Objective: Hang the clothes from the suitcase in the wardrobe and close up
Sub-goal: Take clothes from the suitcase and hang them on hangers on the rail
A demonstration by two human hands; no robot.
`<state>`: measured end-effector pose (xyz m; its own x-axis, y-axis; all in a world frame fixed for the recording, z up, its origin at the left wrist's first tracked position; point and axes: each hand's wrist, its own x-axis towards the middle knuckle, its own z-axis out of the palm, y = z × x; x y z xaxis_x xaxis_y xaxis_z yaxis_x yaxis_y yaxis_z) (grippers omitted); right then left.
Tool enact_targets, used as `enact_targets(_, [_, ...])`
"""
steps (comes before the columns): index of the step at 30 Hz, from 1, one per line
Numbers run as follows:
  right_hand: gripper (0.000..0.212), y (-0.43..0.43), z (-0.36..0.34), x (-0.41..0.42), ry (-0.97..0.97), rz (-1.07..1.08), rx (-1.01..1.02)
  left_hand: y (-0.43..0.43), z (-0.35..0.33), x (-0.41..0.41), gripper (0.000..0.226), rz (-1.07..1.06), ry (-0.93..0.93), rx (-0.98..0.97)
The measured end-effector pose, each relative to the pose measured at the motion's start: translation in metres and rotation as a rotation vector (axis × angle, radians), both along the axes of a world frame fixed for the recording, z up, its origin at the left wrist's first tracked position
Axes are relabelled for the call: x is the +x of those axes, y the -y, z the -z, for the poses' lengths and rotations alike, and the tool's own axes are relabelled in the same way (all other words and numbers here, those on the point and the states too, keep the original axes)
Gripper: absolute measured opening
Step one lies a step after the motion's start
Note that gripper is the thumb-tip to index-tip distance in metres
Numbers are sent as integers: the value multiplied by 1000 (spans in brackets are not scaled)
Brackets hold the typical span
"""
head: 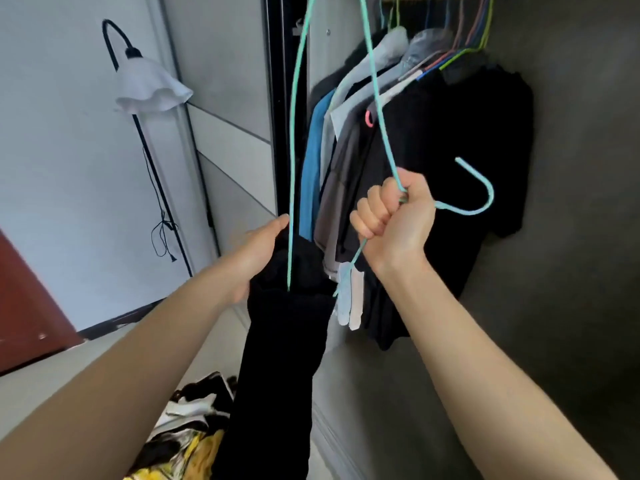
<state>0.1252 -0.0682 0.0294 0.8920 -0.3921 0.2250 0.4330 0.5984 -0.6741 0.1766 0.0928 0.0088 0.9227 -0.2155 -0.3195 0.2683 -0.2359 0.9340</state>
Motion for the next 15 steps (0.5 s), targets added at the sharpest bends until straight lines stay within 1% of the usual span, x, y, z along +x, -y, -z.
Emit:
enact_targets(2, [50, -15, 33, 2, -103, -93, -100, -13, -8, 3, 47, -79, -34, -118])
enact_targets(3, [52, -20, 46, 2, -138, -152, -147, -23, -10, 5, 50, -106, -47, -149])
enact_targets(5, [52, -21, 59, 1, -177, -238, -238, -40, -10, 10, 56, -90, -67, -159])
enact_targets(6, [52, -20, 58, 1, -187, -255, -267, -47, -9, 10, 51, -71, -68, -157])
enact_targets(7, [50, -19, 53, 1, -189, -253, -269, -50, -7, 10, 42, -47, -65, -164])
enact_targets(9, [45, -20, 38, 3, -143, -256, -195, -50, -4, 5, 21, -18, -68, -187])
enact_targets(10, [43, -23, 31, 5, -100, -265, -143, -49, -4, 1, 15, -14, -71, -200])
enact_targets(12, [43, -31, 26, 11, -39, -284, -94, -46, -8, 0, 9, -30, -75, -259])
enact_targets(13, [44, -35, 31, 13, -42, -296, -132, -47, -10, 2, 9, -49, -77, -300])
enact_targets(15, [50, -38, 55, 12, -83, -308, -322, -54, -16, 7, 12, -107, -70, -381])
